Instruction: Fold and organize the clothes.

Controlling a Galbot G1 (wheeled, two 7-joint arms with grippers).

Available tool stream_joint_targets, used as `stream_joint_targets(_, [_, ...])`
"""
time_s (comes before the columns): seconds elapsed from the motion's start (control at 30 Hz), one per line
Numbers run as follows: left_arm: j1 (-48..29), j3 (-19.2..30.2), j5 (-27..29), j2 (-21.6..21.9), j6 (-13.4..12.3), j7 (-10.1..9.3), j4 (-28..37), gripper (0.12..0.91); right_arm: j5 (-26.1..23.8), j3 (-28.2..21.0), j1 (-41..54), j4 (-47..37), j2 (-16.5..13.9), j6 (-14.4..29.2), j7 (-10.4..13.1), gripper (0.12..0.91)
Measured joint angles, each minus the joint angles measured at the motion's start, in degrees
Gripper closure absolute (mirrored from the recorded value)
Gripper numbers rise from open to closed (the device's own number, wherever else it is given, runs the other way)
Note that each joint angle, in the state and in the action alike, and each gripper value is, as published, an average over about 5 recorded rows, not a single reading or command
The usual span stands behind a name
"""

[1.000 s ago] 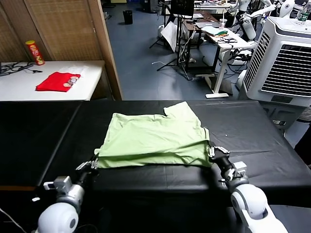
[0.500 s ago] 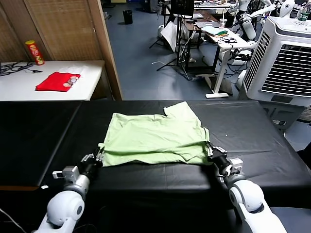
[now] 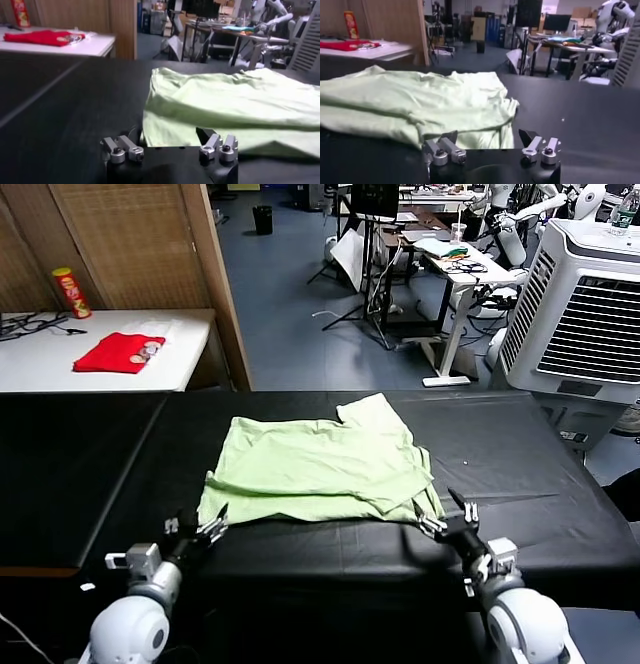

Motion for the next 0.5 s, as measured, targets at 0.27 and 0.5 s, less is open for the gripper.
stream_joint_targets(0.27, [0.7, -0.7, -1.8, 0.1, -0.1, 1.02, 0.6, 0.329, -0.6, -0.3, -0.4, -0.7, 0.2, 0.2, -0.1, 0.611])
stream_joint_targets(0.5, [-0.2, -0.3, -1.4, -0.4, 0.0, 1.02, 1.9, 0.722, -0.6, -0.6, -0.5, -0.9, 0.1, 0.0, 0.2, 0.862])
